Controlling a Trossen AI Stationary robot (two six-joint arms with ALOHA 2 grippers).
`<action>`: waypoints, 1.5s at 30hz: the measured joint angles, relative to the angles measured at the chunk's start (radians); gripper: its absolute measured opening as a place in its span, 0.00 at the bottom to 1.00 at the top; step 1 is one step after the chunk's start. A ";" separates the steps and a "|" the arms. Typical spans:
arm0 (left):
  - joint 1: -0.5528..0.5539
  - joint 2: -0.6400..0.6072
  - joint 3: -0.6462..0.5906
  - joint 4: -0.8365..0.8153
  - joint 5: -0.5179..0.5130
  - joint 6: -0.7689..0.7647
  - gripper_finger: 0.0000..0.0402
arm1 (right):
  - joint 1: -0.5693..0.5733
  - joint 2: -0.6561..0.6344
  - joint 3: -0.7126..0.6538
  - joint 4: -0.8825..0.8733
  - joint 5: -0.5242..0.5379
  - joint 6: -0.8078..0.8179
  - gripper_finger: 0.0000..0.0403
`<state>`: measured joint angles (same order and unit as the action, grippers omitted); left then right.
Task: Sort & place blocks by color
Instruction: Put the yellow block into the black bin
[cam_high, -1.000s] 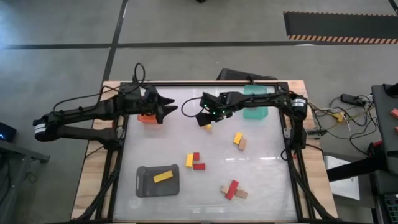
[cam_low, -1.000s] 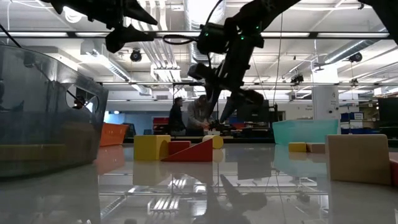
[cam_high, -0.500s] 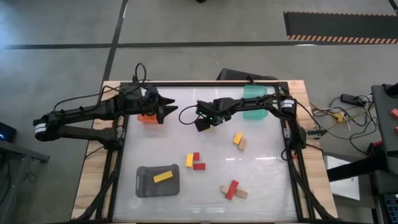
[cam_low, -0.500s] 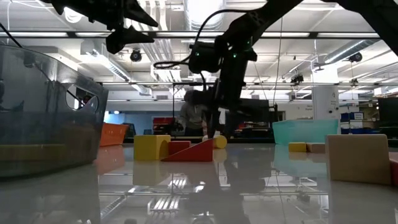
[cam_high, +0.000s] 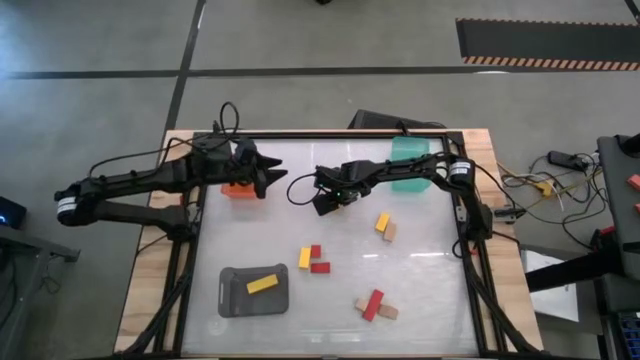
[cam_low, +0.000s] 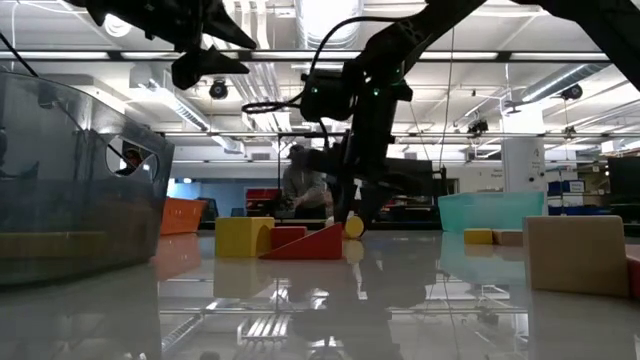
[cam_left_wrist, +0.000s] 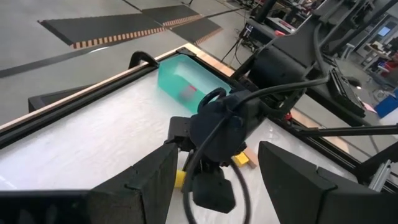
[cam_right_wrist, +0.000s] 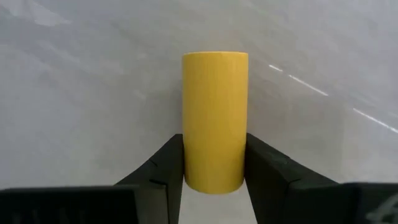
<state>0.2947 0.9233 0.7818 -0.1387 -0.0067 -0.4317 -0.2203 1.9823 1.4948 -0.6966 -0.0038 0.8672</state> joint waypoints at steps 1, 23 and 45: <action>0.000 0.003 0.000 -0.001 0.000 -0.002 0.52 | 0.000 -0.007 0.000 -0.001 0.000 -0.005 0.30; -0.014 -0.016 0.003 0.283 0.002 -0.140 0.52 | 0.020 -0.535 -0.078 0.090 0.008 -0.309 0.30; -0.147 0.099 0.007 0.681 0.005 -0.103 0.52 | 0.174 -0.695 -0.386 0.985 0.032 -0.599 0.30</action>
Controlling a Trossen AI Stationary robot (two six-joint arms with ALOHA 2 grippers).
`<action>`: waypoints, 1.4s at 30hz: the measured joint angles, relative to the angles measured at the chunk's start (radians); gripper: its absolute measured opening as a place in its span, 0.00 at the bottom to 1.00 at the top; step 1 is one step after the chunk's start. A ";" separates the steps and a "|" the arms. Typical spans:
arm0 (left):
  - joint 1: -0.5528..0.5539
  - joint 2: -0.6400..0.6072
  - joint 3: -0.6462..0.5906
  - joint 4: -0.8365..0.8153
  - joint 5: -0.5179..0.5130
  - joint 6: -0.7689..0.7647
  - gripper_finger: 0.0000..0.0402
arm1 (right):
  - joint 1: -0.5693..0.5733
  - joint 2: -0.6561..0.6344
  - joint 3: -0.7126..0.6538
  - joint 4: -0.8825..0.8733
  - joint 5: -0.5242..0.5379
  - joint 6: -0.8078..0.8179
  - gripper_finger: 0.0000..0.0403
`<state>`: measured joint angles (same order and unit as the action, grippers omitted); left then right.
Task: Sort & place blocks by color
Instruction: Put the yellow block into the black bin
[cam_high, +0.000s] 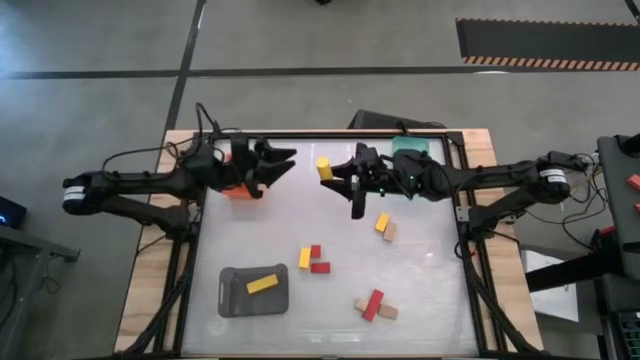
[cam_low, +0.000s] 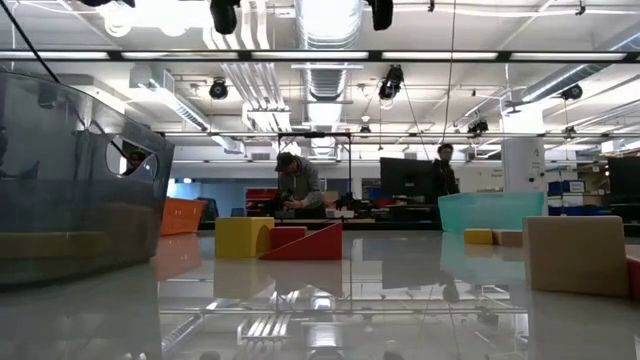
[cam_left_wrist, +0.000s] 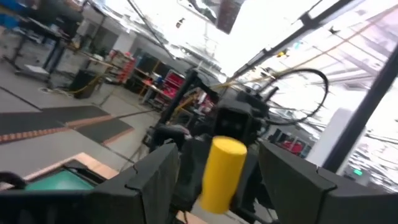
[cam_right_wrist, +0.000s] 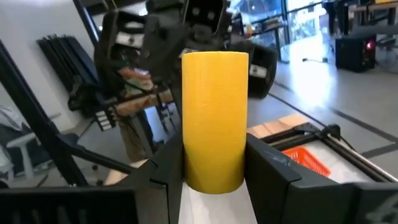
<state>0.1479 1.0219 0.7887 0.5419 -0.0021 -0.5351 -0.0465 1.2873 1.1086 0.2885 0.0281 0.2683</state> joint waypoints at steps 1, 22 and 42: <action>-0.008 0.014 0.000 0.017 0.000 0.000 0.52 | 0.000 0.000 -0.008 0.018 0.000 -0.001 0.30; -0.055 0.339 0.116 0.284 0.009 -0.004 0.52 | -0.001 0.001 -0.019 0.020 -0.005 0.023 0.30; -0.058 0.339 0.115 0.270 0.003 0.004 0.31 | 0.000 0.000 -0.018 -0.015 -0.003 0.055 0.33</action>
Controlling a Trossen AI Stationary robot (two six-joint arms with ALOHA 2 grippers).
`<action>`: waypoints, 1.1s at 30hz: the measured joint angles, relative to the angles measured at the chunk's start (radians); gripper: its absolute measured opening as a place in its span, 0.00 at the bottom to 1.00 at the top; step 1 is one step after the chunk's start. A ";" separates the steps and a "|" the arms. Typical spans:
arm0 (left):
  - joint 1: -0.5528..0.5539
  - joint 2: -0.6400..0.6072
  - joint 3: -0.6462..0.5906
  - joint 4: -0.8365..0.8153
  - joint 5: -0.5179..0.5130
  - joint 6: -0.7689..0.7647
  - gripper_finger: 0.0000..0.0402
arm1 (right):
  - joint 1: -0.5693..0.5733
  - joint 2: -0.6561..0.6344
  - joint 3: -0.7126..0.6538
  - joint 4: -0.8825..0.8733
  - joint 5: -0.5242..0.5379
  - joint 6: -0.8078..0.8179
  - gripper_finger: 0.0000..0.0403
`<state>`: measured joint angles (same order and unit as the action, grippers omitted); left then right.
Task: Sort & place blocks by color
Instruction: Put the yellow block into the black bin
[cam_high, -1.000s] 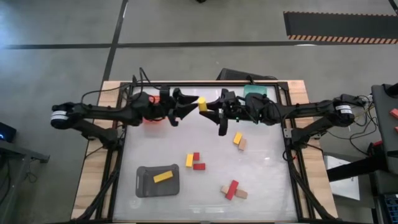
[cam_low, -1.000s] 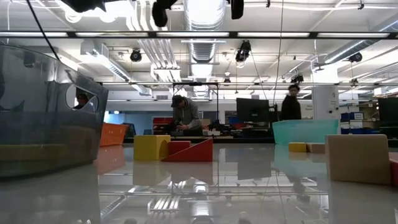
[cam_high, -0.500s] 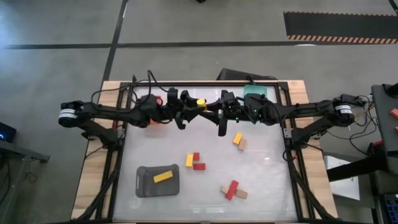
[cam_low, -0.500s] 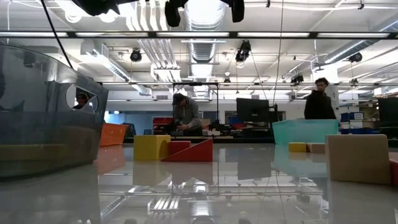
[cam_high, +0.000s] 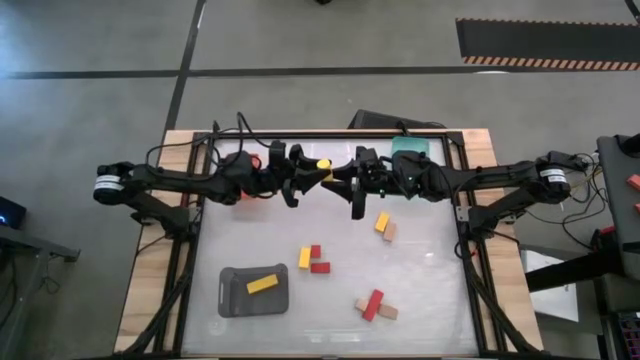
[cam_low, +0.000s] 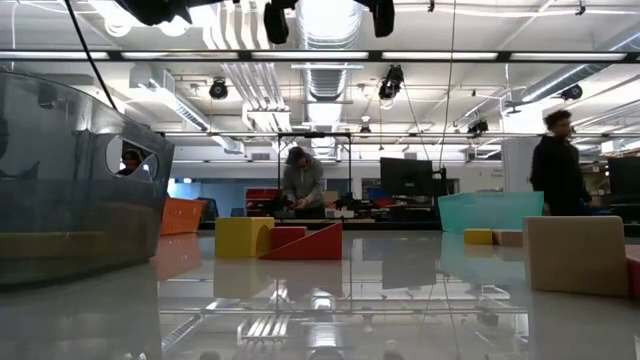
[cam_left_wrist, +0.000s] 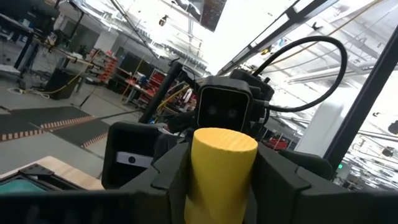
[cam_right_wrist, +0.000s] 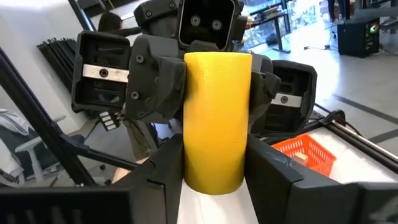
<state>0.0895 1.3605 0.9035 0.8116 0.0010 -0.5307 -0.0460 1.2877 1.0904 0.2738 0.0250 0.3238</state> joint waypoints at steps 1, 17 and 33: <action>0.000 0.000 0.000 -0.004 0.000 -0.005 0.31 | 0.000 0.000 0.000 -0.008 0.000 0.003 0.35; -0.005 -0.116 0.000 -0.358 0.006 -0.021 0.31 | 0.000 -0.050 -0.001 -0.336 0.002 0.085 0.55; -0.165 -0.336 0.052 -1.177 0.013 -0.277 0.31 | -0.002 -0.152 -0.001 -0.509 0.029 0.085 0.54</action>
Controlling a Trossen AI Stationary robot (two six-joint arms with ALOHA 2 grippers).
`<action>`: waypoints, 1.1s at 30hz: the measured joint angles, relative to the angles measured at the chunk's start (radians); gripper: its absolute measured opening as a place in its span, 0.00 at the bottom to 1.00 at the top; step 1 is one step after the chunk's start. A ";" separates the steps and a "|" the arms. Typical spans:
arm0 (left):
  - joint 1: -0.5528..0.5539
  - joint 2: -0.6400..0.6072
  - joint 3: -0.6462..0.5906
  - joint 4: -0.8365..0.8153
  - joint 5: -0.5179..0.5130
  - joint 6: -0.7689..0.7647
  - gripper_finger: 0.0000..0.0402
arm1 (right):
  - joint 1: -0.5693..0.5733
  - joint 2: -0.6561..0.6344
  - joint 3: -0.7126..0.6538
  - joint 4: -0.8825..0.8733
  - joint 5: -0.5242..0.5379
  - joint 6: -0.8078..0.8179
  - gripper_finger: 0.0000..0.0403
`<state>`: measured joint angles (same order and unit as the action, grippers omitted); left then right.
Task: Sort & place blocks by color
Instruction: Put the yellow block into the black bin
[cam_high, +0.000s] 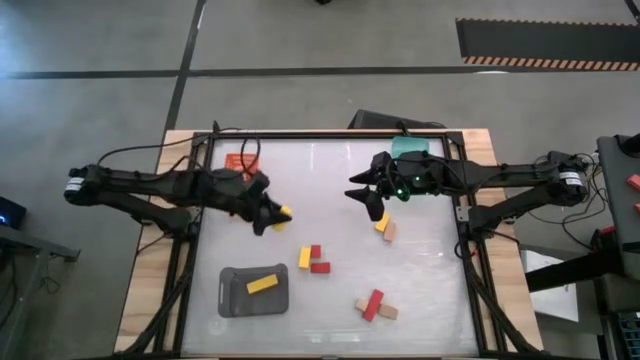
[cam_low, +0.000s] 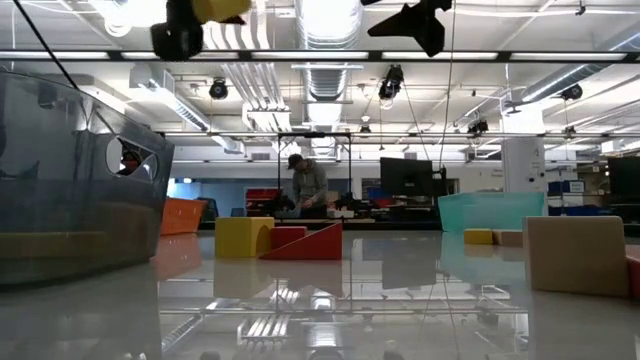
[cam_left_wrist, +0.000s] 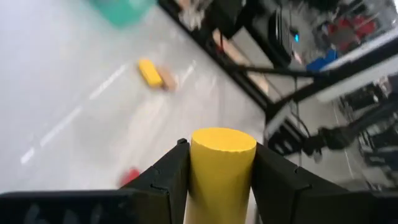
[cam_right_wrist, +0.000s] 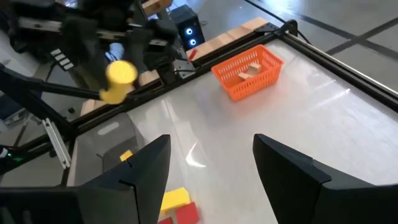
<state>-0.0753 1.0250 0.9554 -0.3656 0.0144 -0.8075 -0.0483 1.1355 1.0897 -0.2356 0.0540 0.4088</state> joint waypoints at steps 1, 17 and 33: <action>-0.018 0.006 0.016 -0.033 0.004 -0.017 0.31 | 0.000 0.001 0.000 -0.001 0.000 0.000 0.54; -0.319 0.298 0.324 -0.638 0.175 -0.072 0.31 | 0.000 0.004 0.000 -0.038 0.000 -0.007 0.54; -0.471 0.549 0.330 -0.639 0.085 0.085 0.31 | 0.002 0.004 0.000 -0.116 0.000 0.001 0.54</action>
<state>-0.5464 1.5744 1.2858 -1.0043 0.0998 -0.7229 -0.0459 1.1397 1.0897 -0.3512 0.0539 0.4095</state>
